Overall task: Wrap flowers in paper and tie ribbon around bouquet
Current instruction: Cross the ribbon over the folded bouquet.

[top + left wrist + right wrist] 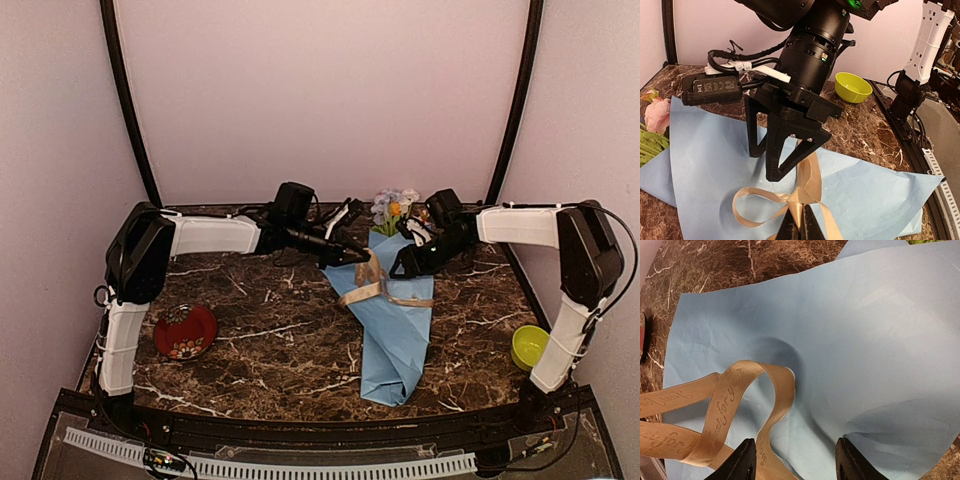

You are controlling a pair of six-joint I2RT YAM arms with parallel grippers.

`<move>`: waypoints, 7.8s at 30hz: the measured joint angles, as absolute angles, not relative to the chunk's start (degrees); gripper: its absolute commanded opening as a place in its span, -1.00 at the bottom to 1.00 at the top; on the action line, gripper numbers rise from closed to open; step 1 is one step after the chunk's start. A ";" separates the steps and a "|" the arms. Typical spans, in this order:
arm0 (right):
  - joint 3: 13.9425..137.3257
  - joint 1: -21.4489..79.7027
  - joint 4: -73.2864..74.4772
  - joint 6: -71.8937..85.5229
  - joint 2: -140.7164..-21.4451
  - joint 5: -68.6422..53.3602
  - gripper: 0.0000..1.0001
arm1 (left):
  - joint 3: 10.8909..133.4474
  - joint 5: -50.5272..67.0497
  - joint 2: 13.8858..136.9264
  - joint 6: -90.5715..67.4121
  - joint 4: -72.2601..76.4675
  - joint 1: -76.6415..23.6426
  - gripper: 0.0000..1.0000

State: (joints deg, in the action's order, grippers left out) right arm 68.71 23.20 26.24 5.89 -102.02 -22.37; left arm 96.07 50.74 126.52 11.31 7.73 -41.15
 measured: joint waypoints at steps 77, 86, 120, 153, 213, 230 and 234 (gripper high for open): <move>36.29 35.48 -16.75 -23.03 -84.23 -15.79 0.35 | 94.43 47.18 126.54 5.96 14.02 -41.15 -1.00; 39.07 35.97 -19.68 -29.32 -90.52 -14.17 0.08 | 94.41 47.44 126.54 5.98 13.69 -41.15 -1.00; 59.96 31.88 14.13 5.28 -99.94 -45.63 -1.00 | 86.46 48.03 123.46 9.52 11.05 -41.15 -1.00; 72.40 27.18 25.78 16.38 -110.91 -48.05 -0.76 | 82.76 27.70 120.79 19.14 2.39 -47.44 -1.00; 56.42 38.22 9.02 17.91 -100.68 -15.35 -0.37 | 81.47 28.64 125.10 12.19 6.07 -45.76 -1.00; 61.39 38.22 9.91 12.49 -104.84 -14.35 -0.46 | 81.47 29.47 125.27 12.19 6.04 -45.76 -1.00; 61.39 38.22 10.57 12.03 -105.14 -14.66 -0.85 | 81.47 29.47 125.29 12.19 6.04 -45.76 -1.00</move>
